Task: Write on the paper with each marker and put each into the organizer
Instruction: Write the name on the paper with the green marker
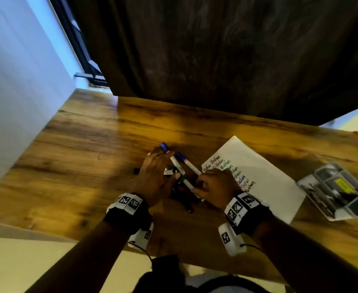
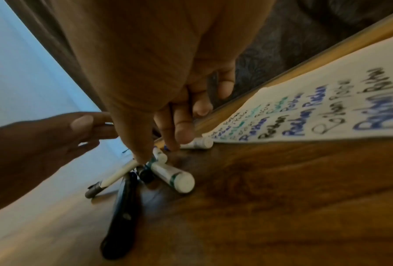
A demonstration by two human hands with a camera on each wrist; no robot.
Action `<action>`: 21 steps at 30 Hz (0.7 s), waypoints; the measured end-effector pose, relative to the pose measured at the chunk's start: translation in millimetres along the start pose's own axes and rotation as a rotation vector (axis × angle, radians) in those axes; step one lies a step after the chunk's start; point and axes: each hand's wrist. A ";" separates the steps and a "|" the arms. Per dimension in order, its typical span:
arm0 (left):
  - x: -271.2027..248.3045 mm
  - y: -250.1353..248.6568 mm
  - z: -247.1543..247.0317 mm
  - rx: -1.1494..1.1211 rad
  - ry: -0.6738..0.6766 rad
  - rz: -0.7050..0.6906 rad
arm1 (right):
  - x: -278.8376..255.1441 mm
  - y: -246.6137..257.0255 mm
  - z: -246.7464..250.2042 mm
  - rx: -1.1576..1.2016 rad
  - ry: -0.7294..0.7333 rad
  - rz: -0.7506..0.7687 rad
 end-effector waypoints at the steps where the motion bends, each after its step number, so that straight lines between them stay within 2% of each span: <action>1: -0.2 1.0 -2.9 0.011 -0.004 -0.015 | 2.6 1.8 -4.0 -0.004 0.007 -0.010; 7: 3.3 -3.8 -10.7 0.031 0.002 -0.021 | 6.9 3.8 -8.3 -0.024 0.083 -0.030; 13: 15.6 -13.8 -13.6 -0.008 0.013 -0.053 | -14.8 -20.8 18.1 0.151 -0.028 -0.008; 18: 30.3 -42.8 -15.4 0.035 0.127 -0.152 | -49.0 -50.3 46.6 0.349 -0.123 0.039; 21: 37.0 -68.4 -18.3 -0.032 0.160 -0.173 | -69.4 -68.1 62.8 0.394 -0.180 0.076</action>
Point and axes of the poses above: each hand's wrist, its own x-axis towards the middle knuckle, its own z-axis out of the back of the hand, y = z × x, and after that the axes turned 8 degrees about y, right-handed
